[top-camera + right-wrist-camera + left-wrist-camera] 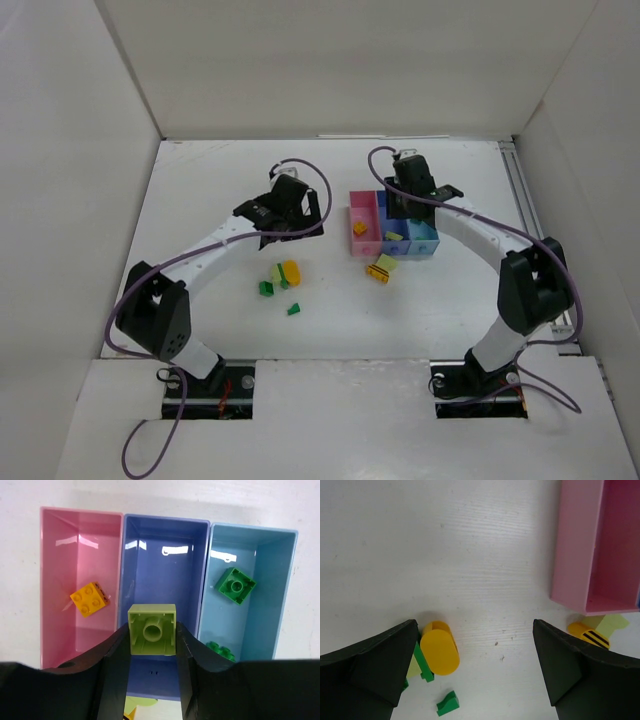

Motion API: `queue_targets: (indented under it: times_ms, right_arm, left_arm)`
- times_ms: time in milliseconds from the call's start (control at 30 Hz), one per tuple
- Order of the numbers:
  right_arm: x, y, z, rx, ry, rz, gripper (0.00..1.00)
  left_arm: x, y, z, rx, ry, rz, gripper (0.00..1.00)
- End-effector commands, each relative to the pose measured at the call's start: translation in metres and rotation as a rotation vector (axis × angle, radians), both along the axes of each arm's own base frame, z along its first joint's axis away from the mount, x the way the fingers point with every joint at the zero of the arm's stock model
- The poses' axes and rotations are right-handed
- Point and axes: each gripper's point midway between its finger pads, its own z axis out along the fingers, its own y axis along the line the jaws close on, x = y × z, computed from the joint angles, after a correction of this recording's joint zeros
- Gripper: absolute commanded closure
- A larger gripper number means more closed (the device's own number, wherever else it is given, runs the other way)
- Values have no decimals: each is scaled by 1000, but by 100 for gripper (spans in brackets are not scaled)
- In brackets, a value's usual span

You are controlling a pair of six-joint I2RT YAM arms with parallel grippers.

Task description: Sort the legos into containers by color

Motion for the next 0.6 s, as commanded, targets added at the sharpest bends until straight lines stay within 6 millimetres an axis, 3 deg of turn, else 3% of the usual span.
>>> queue_targets:
  times_ms: [0, 67, 133, 233, 267, 433, 567]
  right_arm:
    - [0, -5, -4, 2, 8, -36, 62]
    - [0, -5, -8, -2, 17, -36, 51]
    - [-3, -4, -11, 1, 28, -28, 49]
    - [-1, -3, -1, 14, -1, -28, 34]
    - [-3, -4, -5, 10, 9, -28, 34]
    - [-14, -4, 11, 22, -32, -9, 28]
    - [-23, 2, 23, 39, -65, 14, 25]
  left_arm:
    - [-22, 9, 0, -10, 38, 14, 1]
    - [-31, 14, -9, 0, 64, 23, 1]
    - [-36, 16, -11, -5, 80, 26, 1]
    - [-47, 19, -18, 10, 110, 25, 1]
    - [-51, 21, -19, 10, 121, 33, 1]
    - [-65, 22, -20, 30, 125, 41, 1]
    - [-93, 20, -34, 39, 170, 24, 2]
